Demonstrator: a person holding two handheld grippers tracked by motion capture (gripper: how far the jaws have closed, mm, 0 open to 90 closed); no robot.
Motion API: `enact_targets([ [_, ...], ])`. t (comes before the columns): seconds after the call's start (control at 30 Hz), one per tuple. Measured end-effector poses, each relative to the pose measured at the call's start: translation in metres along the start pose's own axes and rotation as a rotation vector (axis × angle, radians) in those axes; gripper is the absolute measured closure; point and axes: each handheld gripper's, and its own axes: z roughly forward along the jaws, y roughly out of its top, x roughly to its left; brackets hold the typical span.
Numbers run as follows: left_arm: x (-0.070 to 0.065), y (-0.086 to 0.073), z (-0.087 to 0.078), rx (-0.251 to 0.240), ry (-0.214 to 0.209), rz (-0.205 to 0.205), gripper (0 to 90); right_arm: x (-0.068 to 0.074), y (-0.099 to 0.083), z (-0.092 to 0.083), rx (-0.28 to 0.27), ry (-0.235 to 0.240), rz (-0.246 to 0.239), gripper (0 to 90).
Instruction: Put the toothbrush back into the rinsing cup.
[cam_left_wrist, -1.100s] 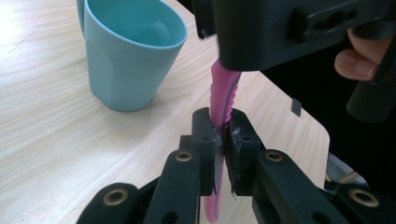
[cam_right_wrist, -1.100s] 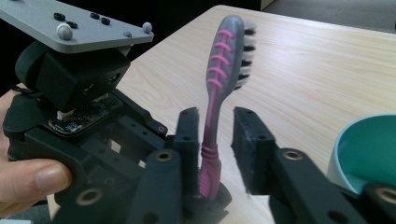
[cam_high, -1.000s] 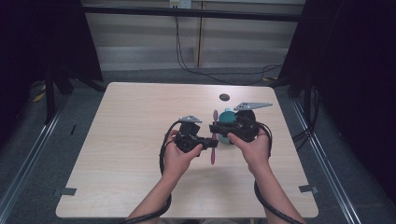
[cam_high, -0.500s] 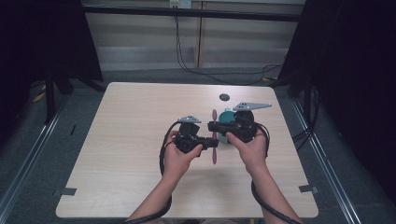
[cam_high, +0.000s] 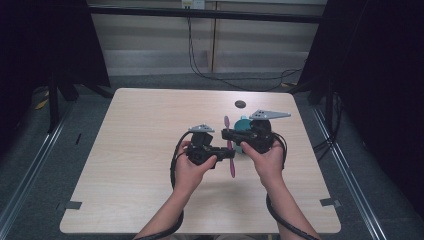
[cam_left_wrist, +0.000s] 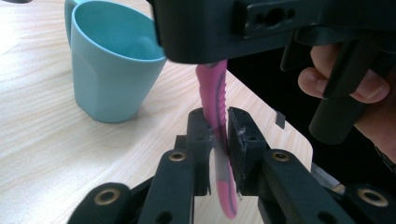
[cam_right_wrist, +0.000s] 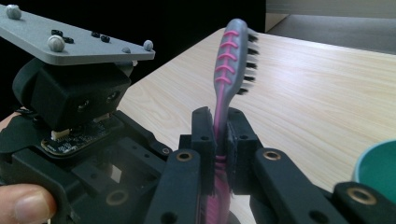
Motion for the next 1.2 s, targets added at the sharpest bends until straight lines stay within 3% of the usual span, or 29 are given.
enact_targets([
  [0.1,0.002,0.0,-0.002,-0.006,0.003,0.01,79.0,0.001,0.0,0.0,-0.001,0.003,0.0,84.0],
  [0.2,0.002,0.0,-0.003,-0.013,0.005,0.015,72.9,0.001,0.001,0.0,0.003,0.007,-0.003,84.0],
  [0.23,0.002,0.0,-0.004,-0.013,0.022,0.041,69.1,0.001,0.001,0.0,0.01,0.008,-0.007,84.0],
  [0.43,0.006,-0.003,-0.009,-0.028,0.094,0.097,39.9,0.0,0.001,-0.003,0.011,0.011,-0.009,84.1],
  [0.53,0.008,-0.005,-0.011,-0.019,0.111,0.115,31.7,-0.001,0.002,-0.005,0.007,0.009,-0.008,84.1],
  [0.63,0.011,-0.012,-0.016,0.001,0.151,0.162,27.6,-0.004,0.003,-0.008,0.0,0.001,-0.004,84.0],
  [0.83,0.015,-0.025,-0.022,0.054,0.192,0.21,23.6,-0.007,0.005,-0.011,-0.007,-0.006,0.0,84.1],
  [1.2,0.029,-0.051,-0.025,0.111,0.22,0.216,22.1,-0.009,0.012,-0.018,-0.025,-0.023,-0.004,84.0],
])
